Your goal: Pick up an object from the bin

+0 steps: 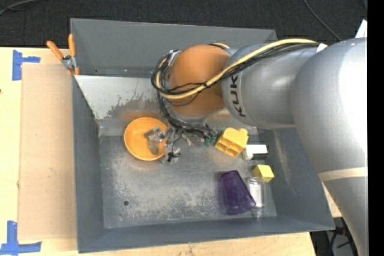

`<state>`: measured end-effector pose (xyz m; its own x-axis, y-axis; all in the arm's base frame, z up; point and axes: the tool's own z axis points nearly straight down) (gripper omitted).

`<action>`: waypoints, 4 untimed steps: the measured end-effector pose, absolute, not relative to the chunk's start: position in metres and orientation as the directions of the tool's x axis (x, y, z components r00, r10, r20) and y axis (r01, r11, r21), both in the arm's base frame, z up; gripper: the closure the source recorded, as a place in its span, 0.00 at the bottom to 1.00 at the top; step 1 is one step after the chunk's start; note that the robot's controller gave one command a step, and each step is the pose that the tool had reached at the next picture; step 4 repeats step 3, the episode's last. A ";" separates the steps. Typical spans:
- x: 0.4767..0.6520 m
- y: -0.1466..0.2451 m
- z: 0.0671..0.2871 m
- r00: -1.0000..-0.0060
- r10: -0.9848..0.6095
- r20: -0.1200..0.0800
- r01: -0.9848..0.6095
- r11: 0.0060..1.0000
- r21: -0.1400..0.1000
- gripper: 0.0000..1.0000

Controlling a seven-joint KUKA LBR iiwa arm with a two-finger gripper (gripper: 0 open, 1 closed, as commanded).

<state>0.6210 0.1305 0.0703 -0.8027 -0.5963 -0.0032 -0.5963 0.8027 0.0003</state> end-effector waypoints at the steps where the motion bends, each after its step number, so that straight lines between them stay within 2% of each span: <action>1: 0.621 0.130 0.071 -0.804 -0.595 -0.003 -0.595 0.804 0.001 1.00; 2: 0.621 0.131 0.075 -0.805 -0.593 -0.004 -0.593 0.805 0.002 1.00; 3: 0.620 0.131 0.103 -0.806 -0.592 -0.003 -0.592 0.806 0.003 1.00; 4: 0.620 0.131 0.103 -0.806 -0.592 -0.003 -0.592 0.806 0.003 1.00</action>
Offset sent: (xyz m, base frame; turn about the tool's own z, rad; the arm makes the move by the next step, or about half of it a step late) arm -0.0001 0.0000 0.0066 0.0008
